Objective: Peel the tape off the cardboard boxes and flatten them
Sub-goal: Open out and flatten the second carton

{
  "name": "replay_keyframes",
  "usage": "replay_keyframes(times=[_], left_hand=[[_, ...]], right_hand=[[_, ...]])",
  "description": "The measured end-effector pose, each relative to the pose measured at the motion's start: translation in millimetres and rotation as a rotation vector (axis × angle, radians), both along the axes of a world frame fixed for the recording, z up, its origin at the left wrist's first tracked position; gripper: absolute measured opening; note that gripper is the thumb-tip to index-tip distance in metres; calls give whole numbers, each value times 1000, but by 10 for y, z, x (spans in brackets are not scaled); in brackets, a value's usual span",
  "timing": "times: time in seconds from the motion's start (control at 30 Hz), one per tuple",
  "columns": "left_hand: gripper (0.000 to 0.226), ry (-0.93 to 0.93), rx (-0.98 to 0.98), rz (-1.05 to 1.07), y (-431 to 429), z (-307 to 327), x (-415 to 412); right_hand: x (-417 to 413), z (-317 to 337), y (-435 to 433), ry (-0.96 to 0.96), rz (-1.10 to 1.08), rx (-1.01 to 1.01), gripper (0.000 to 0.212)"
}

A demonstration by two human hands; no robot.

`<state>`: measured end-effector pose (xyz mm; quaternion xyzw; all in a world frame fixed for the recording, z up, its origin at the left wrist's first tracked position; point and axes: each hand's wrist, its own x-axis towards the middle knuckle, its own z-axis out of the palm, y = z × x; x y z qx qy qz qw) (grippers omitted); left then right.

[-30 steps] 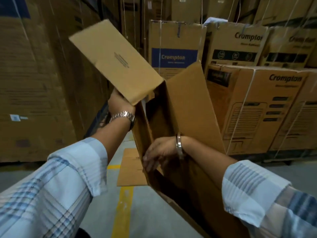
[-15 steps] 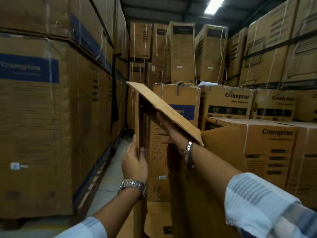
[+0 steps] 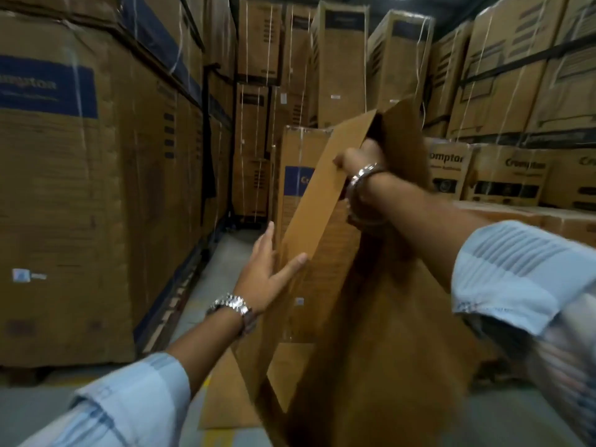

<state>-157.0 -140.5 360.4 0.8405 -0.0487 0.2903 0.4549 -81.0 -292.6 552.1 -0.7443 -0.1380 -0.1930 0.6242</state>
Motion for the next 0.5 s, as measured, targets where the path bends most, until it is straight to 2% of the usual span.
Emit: replay_keyframes(times=[0.07,0.1,0.2,0.27,0.37,0.5], left_hand=[[127,236,-97,-98,109,-124,-16],[130,270,-75,-105,151,-207,-15],[129,296,55,-17,227,-322,20],[141,382,95,-43,293,-320,43],[148,435,93,-59,423,-301,79],[145,392,95,71,555,-259,57]], right_hand=[[-50,-20,-146,-12,26,82,30],[-60,-35,-205,-17,49,114,30],[36,-110,-281,-49,39,189,29],[121,-166,-263,-34,31,235,30],[152,-209,-215,-2,55,279,28],[170,-357,-171,-12,54,266,28]])
